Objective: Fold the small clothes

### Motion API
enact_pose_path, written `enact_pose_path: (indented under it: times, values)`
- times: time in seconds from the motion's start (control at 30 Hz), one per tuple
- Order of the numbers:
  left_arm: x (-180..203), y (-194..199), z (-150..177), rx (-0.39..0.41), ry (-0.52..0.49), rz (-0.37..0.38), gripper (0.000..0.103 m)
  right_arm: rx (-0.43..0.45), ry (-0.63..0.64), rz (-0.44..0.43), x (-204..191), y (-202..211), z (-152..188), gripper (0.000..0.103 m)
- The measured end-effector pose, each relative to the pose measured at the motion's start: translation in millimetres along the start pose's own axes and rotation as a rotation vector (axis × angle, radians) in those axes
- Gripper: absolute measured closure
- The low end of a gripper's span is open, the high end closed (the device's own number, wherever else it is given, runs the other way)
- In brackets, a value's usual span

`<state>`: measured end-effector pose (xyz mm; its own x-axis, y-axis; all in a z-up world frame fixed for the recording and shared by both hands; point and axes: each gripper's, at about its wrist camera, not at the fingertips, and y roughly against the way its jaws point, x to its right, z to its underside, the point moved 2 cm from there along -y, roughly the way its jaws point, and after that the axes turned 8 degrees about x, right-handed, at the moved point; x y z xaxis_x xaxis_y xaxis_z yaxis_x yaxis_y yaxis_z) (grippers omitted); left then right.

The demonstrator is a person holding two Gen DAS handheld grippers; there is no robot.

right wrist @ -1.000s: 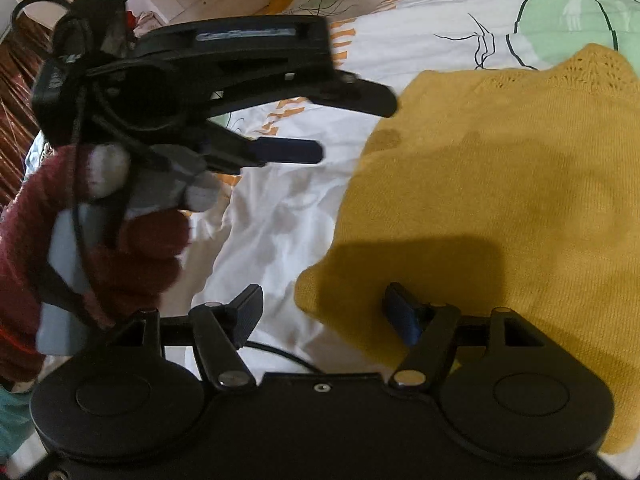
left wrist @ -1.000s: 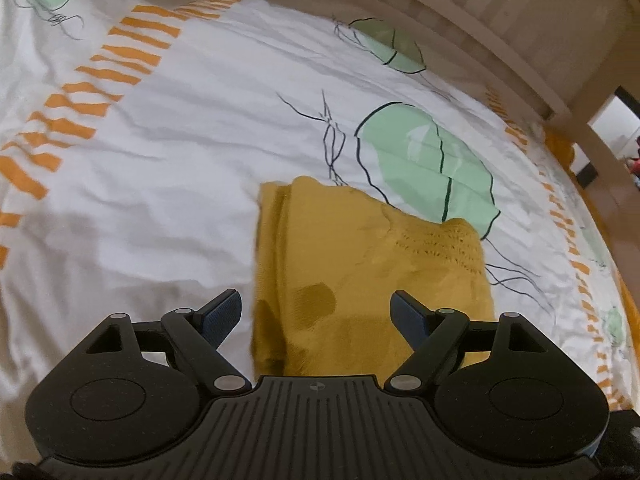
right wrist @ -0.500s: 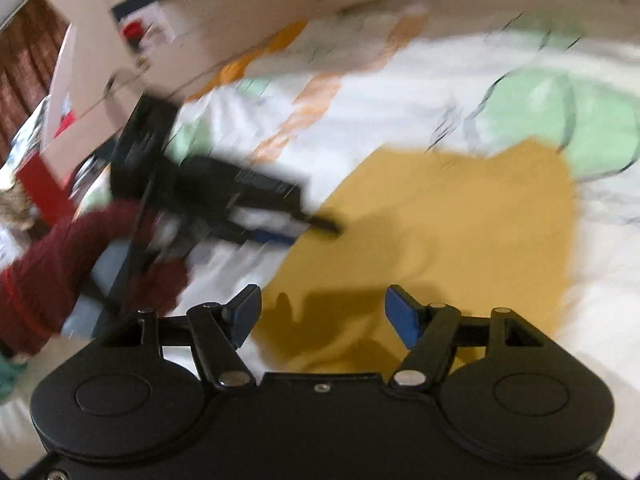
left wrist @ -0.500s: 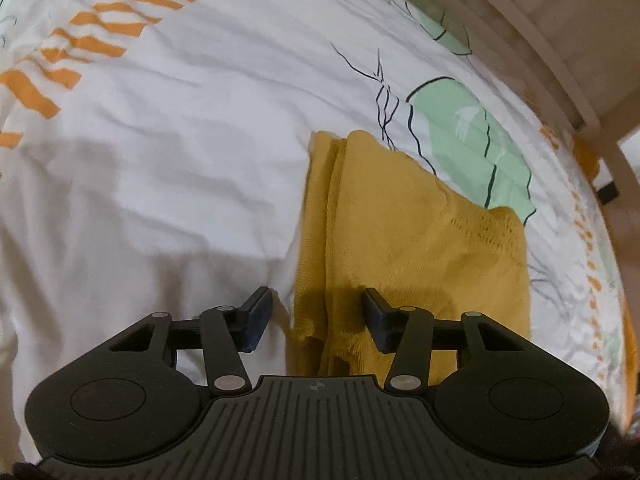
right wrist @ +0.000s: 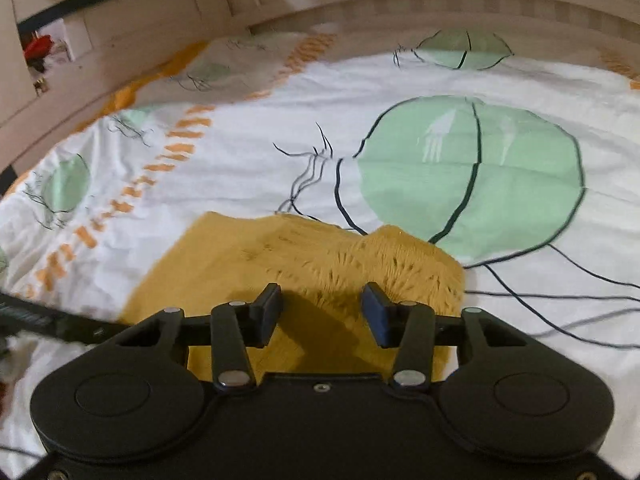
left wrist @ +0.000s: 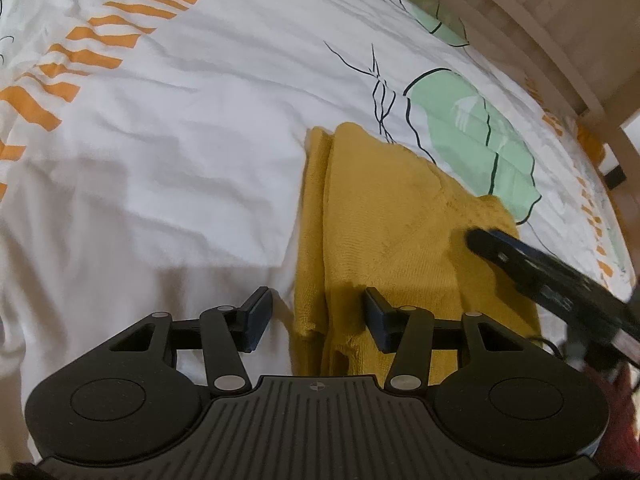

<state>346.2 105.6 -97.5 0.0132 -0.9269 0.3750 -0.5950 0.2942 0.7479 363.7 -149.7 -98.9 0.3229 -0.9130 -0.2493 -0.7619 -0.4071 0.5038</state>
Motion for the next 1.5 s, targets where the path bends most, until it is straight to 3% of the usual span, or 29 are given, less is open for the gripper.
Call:
enact_pose_path:
  times: [0.23, 0.33, 0.43, 0.63, 0.9, 1.03, 1.1, 1.3, 1.4, 1.47, 1.5]
  values:
    - [1, 0, 0, -0.001, 0.003, -0.002, 0.054, -0.015, 0.036, 0.027, -3, -18, -5, 0.047]
    - [1, 4, 0, -0.007, 0.018, 0.008, 0.054, -0.003, 0.021, 0.016, -3, -14, -8, 0.04]
    - [0, 8, 2, -0.017, 0.031, 0.033, 0.053, 0.028, -0.005, 0.0, -2, 1, -11, 0.025]
    - [0, 13, 14, -0.055, 0.043, 0.086, 0.046, 0.063, -0.141, 0.009, 20, 34, -5, 0.02]
    - [-6, 17, 28, -0.132, 0.098, 0.164, 0.043, 0.014, -0.349, 0.0, 57, 50, 19, 0.019]
    - [1, 10, 35, -0.195, 0.1, 0.224, 0.043, 0.0, -0.414, -0.039, 64, 46, 28, 0.017]
    - [5, 6, 37, -0.2, 0.098, 0.23, 0.043, -0.001, -0.438, -0.07, 64, 42, 30, 0.012]
    - [6, -3, 38, -0.214, 0.146, 0.292, 0.043, -0.002, -0.478, -0.155, 65, 28, 30, 0.011]
    - [4, -6, 39, -0.207, 0.174, 0.325, 0.056, -0.008, -0.473, -0.188, 62, 21, 29, 0.011]
    - [2, -8, 41, -0.207, 0.192, 0.332, 0.08, -0.013, -0.474, -0.199, 60, 19, 28, 0.013]
    - [0, -9, 42, -0.208, 0.201, 0.338, 0.082, -0.016, -0.474, -0.201, 60, 18, 27, 0.023]
